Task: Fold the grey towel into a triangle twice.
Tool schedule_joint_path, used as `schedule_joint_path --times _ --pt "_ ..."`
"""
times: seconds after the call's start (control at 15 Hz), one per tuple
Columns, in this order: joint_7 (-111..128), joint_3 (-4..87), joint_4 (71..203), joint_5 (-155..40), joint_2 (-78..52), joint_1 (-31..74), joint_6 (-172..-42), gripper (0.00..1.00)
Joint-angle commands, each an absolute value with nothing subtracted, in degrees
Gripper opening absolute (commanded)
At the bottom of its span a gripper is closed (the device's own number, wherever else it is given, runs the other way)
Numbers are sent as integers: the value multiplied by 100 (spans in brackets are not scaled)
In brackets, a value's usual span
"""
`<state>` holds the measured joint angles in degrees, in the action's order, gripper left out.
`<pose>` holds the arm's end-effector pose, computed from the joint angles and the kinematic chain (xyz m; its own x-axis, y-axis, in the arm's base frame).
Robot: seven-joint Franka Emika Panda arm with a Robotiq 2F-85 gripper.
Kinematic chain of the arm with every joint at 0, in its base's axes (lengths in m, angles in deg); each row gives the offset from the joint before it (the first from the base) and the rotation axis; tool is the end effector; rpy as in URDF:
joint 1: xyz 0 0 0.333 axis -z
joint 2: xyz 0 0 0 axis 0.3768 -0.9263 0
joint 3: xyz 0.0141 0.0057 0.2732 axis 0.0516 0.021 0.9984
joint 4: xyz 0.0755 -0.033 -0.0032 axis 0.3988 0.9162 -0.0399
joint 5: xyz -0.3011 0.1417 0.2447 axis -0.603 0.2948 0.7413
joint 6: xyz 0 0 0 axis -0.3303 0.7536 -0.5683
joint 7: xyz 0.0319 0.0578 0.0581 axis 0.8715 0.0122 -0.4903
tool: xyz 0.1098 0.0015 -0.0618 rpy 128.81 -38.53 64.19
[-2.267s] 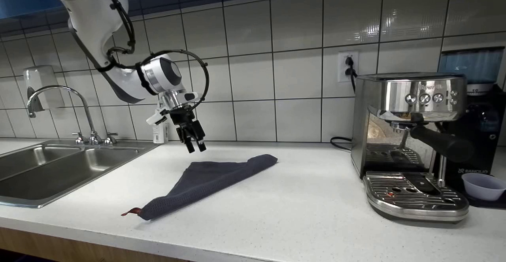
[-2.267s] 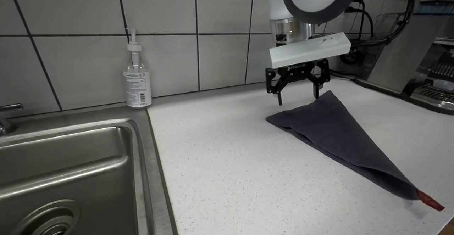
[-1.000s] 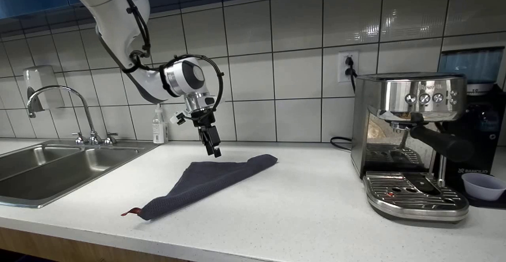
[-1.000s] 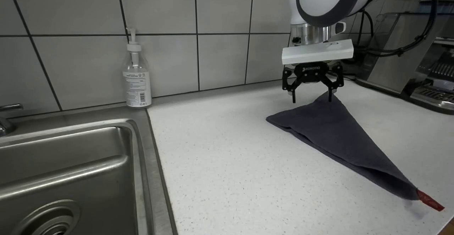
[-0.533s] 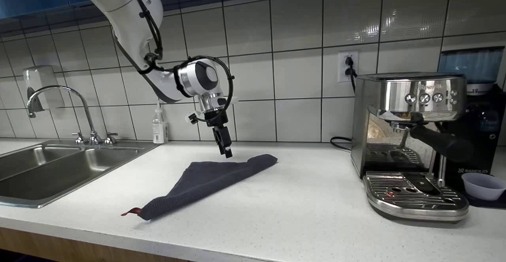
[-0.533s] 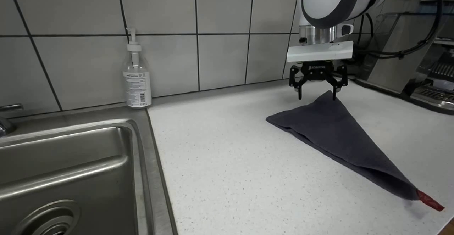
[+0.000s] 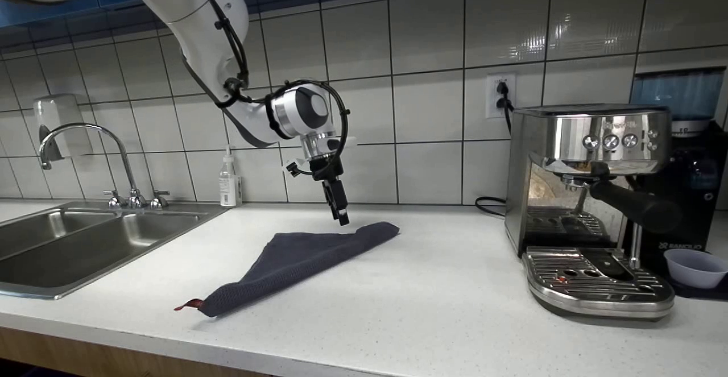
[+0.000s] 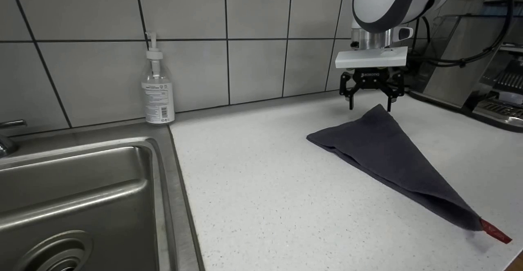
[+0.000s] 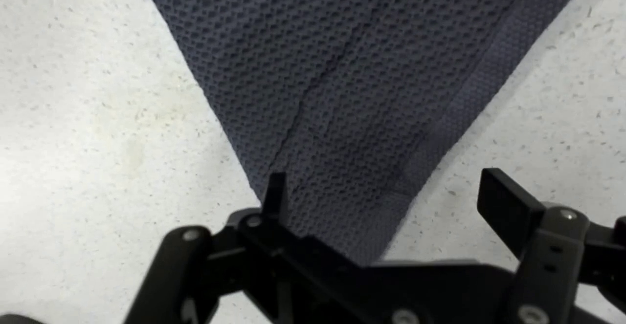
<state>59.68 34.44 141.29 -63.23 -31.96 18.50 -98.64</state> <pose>0.6516 -0.0898 0.1732 0.5610 -0.8180 0.1270 -0.8208 -0.5298 0.2135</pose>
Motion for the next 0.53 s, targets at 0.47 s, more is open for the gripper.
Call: schedule_joint_path --times 0.47 --pt "6067 3291 13155 -6073 -3892 2210 -9722 100"
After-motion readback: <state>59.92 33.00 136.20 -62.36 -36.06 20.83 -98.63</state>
